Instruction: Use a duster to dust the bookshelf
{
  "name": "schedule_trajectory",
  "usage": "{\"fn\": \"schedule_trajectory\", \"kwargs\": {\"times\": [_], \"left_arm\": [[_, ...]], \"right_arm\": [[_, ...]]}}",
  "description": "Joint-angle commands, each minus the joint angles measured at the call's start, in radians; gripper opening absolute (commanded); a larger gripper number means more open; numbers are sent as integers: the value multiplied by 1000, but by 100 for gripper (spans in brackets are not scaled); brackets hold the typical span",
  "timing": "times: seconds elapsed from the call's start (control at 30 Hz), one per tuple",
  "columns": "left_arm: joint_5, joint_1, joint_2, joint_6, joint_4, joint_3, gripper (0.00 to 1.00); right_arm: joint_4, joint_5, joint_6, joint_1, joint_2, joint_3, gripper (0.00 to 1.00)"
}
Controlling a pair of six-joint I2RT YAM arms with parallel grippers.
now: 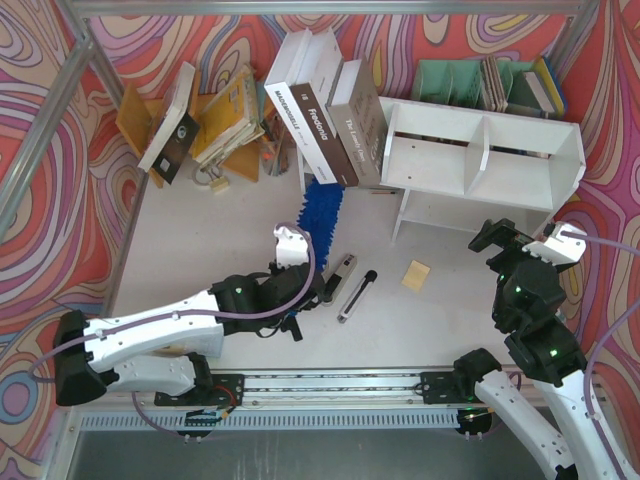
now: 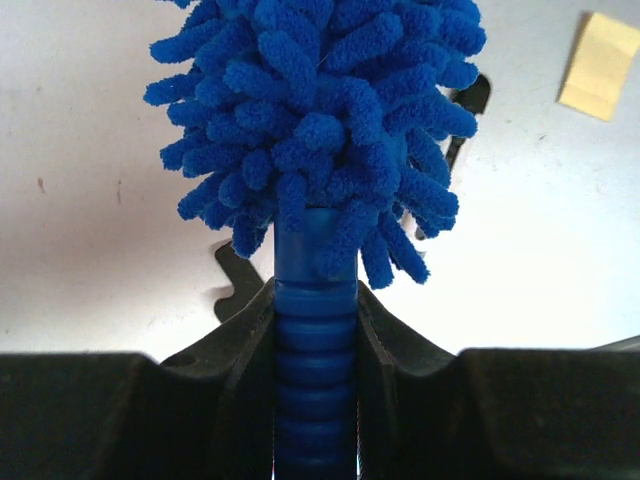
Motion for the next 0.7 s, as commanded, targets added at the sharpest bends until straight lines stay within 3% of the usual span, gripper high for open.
{"fn": "schedule_trajectory", "kwargs": {"times": [0.0, 0.33, 0.67], "left_arm": [[-54, -34, -4, 24, 10, 52, 0], [-19, -115, 117, 38, 89, 145, 0], [36, -170, 272, 80, 61, 220, 0]], "right_arm": [[25, 6, -12, -1, 0, -8, 99], [24, 3, -13, 0, -1, -8, 99], [23, 4, -12, 0, -4, -8, 99]]}}
